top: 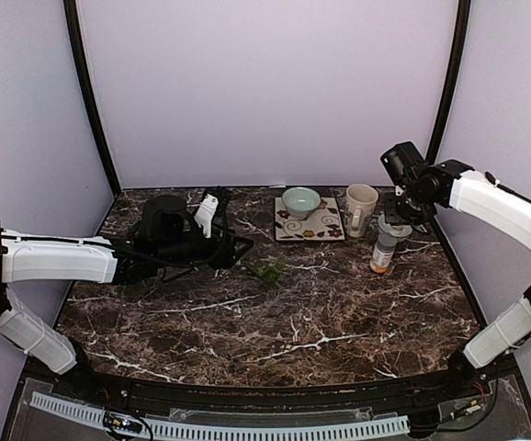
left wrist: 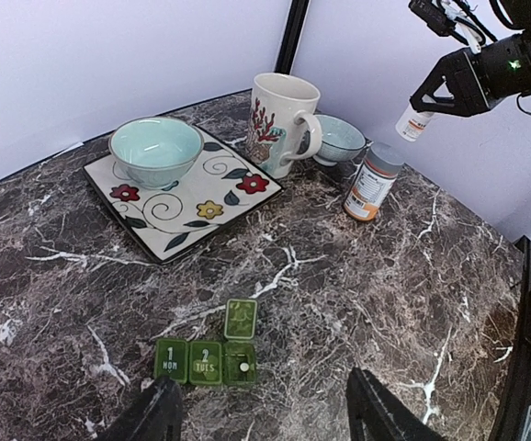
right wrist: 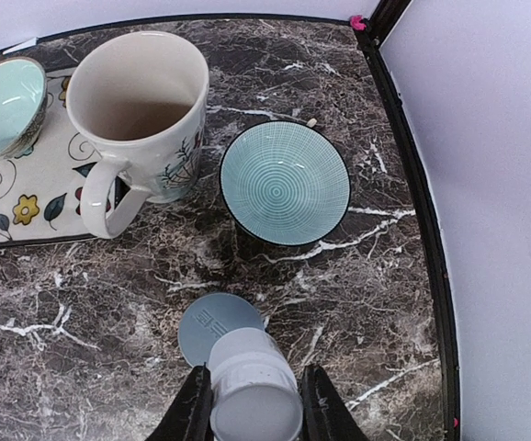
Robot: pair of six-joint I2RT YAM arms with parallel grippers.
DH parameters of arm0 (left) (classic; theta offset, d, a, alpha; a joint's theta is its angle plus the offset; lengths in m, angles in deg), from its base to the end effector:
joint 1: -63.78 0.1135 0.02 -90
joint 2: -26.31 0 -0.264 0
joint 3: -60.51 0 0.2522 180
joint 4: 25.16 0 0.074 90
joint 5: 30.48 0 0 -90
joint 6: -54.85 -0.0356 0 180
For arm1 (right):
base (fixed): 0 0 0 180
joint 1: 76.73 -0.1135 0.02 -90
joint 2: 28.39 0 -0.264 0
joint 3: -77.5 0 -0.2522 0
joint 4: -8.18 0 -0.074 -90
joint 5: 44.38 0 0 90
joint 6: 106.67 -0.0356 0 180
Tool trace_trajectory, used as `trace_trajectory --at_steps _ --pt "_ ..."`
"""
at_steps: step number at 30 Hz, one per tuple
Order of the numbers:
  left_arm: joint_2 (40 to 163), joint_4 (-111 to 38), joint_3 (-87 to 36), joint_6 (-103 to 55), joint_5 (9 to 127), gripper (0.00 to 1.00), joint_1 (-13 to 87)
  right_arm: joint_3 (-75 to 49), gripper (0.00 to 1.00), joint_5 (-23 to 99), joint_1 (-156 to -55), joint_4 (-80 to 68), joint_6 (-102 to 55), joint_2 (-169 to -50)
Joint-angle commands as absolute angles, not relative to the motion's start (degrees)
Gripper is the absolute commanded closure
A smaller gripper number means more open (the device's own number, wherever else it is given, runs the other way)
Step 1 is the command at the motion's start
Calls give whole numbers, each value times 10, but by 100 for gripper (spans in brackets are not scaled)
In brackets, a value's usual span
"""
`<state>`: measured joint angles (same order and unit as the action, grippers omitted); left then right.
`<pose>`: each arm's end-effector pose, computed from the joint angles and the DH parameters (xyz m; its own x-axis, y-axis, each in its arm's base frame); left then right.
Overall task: Sort the pills into containers
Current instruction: Place the pill bottle on the pill bottle.
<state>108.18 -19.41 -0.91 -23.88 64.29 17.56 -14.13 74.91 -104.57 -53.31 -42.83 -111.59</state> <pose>0.2226 -0.2366 0.2590 -0.3237 0.0563 -0.9445 0.7259 0.6551 -0.2097 0.2718 0.1238 0.3110 -0.7343 0.0471 -0.6772 0.1742 0.9773 -0.1209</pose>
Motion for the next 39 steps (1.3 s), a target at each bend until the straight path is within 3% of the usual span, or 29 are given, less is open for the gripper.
trace_trajectory --at_steps 1,39 --pt "1084 -209 -28 -233 655 37 181 -144 100 730 -1034 -498 -412 -1132" --pt "1108 -207 -40 -226 683 37 192 -141 100 659 -1006 -509 -405 -1158"
